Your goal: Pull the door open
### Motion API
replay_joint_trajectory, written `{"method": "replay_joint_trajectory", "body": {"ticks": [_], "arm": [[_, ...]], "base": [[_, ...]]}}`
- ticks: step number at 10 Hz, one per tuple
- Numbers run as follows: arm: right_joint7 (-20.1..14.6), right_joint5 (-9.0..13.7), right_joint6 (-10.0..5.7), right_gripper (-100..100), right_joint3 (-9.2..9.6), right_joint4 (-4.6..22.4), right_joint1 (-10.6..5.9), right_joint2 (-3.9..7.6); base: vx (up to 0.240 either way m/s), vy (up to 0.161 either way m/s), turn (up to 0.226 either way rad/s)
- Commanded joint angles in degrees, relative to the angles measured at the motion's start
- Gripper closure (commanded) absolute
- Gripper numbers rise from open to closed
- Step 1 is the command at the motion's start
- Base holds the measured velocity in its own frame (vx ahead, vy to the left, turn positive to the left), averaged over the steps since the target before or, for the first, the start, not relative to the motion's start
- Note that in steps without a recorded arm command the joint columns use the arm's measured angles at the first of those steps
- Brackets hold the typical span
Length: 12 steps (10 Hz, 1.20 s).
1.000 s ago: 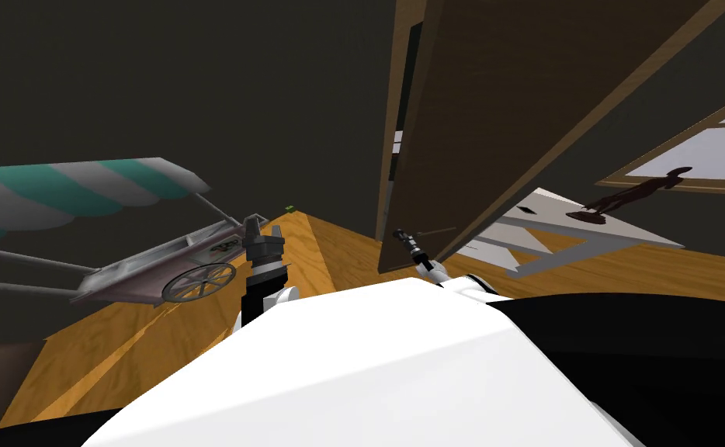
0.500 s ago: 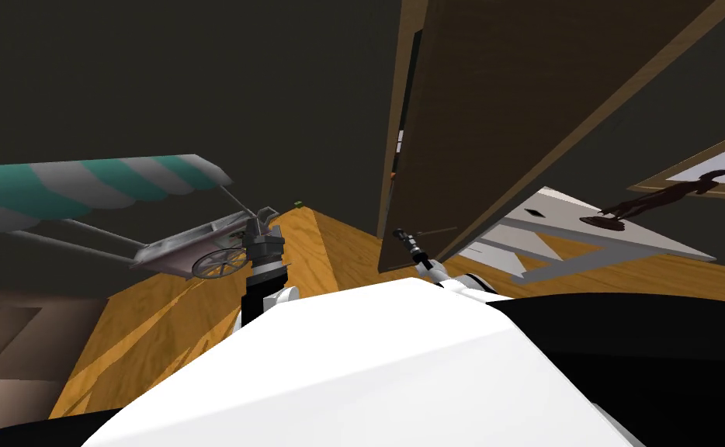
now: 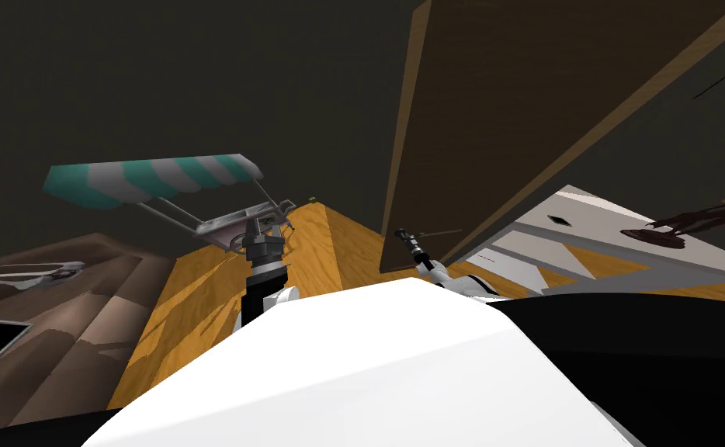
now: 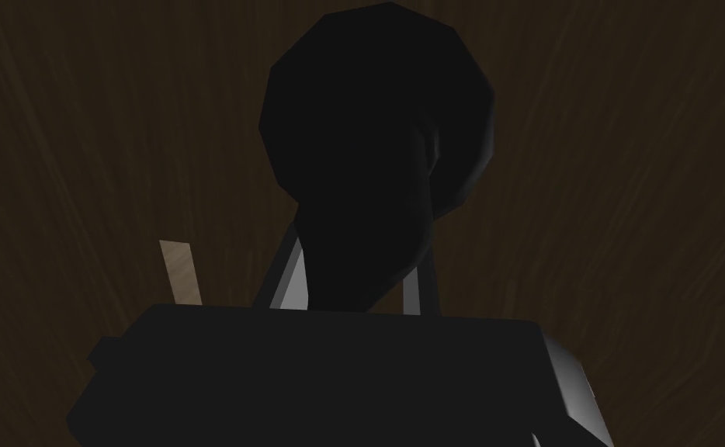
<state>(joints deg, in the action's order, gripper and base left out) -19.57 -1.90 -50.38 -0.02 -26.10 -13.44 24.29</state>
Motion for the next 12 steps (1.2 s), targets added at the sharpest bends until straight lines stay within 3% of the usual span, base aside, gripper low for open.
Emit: {"method": "replay_joint_trajectory", "body": {"ticks": [1,4,7,12], "arm": [[0.2,-0.3,0.36,100,-0.33,-1.1,0.47,-0.42],[0.4,-0.4,0.88,100,-1.2,-1.7,0.91,-0.43],[0.4,-0.4,1.12,100,-1.3,-2.0,1.03,-0.56],[-3.3,-2.0,-3.36,100,0.78,-1.3,2.97,2.0]], "base": [[-0.21,-0.127,0.254],[-0.202,-0.099,0.177],[-0.138,-0.067,0.069],[-0.168,-0.05,0.097]]}}
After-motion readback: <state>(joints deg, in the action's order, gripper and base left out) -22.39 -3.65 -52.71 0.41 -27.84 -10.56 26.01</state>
